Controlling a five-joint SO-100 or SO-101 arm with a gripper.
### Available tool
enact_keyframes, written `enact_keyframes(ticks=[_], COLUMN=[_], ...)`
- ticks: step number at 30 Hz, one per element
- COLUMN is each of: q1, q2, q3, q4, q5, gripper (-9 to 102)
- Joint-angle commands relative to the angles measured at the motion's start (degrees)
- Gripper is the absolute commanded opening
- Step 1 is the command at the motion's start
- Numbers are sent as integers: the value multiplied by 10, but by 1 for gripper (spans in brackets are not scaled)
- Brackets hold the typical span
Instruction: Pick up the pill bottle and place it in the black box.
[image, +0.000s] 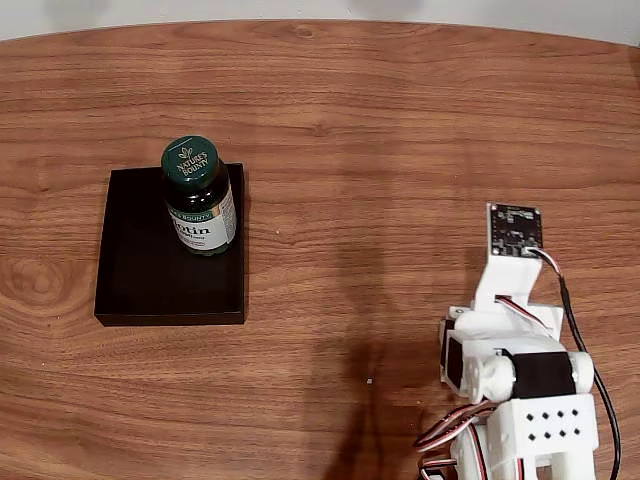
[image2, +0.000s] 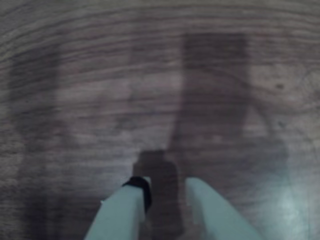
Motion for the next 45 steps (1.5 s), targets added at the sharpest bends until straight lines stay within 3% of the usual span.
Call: enact_keyframes(ticks=[1, 6, 15, 24, 45], q1=[2, -14, -12, -18, -19], q2=[53, 109, 130, 150, 182], q3=[-10, -10, -10, -10, -10], q4=[67, 146, 213, 312, 323], q5=[-14, -28, -51, -23, -63], gripper=[2, 1, 0, 0, 0])
